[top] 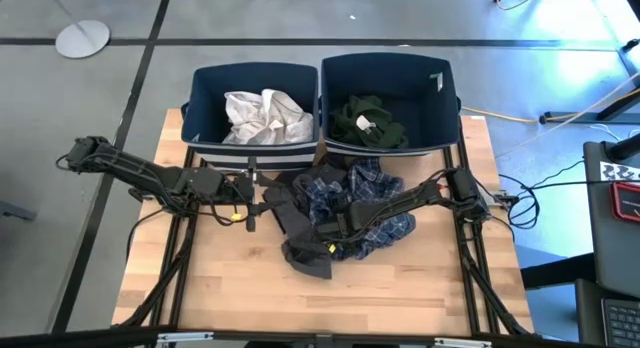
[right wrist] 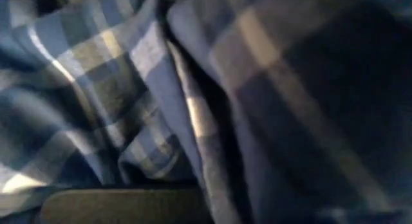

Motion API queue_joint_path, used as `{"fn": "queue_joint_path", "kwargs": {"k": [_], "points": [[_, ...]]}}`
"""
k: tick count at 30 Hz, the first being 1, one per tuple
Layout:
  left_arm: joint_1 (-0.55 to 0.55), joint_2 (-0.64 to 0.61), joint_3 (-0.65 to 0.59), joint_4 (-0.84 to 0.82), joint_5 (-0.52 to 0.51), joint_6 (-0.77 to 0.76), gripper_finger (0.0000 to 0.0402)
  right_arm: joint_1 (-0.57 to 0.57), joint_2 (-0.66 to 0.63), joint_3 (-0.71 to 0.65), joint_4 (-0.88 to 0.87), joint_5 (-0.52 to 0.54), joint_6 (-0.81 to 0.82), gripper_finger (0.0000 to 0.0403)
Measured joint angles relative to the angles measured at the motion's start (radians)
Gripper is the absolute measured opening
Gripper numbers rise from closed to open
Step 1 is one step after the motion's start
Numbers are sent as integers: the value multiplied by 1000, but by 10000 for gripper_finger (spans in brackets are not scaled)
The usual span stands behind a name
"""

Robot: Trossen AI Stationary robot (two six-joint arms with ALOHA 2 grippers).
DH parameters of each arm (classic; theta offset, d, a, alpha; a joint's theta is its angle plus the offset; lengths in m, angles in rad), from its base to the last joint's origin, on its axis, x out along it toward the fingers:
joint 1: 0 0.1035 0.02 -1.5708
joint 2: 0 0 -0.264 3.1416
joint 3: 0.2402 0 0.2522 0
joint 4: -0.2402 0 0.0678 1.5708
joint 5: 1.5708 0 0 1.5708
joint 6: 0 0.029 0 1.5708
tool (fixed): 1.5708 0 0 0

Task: Sort clothes
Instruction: Put the blue polo shirt into the right blue laundry basket

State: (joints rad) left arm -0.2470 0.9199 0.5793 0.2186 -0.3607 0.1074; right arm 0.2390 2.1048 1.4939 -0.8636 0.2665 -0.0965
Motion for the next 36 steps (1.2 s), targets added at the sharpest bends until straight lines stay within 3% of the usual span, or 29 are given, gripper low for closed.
{"fn": "queue_joint_path", "kwargs": {"k": [10, 21, 30, 36], "points": [[0, 0, 0, 1, 0, -3, 184, 53, -185, -5, -126, 71, 115, 16], [0, 0, 0, 2, 0, -3, 184, 56, -417, -4, -199, 272, 168, 17], [0, 0, 0, 2, -1, -3, 184, 55, -581, -2, -196, 443, 167, 17], [0, 0, 0, 2, -1, 1, 184, 55, -682, -2, -85, 544, 85, 19]]}}
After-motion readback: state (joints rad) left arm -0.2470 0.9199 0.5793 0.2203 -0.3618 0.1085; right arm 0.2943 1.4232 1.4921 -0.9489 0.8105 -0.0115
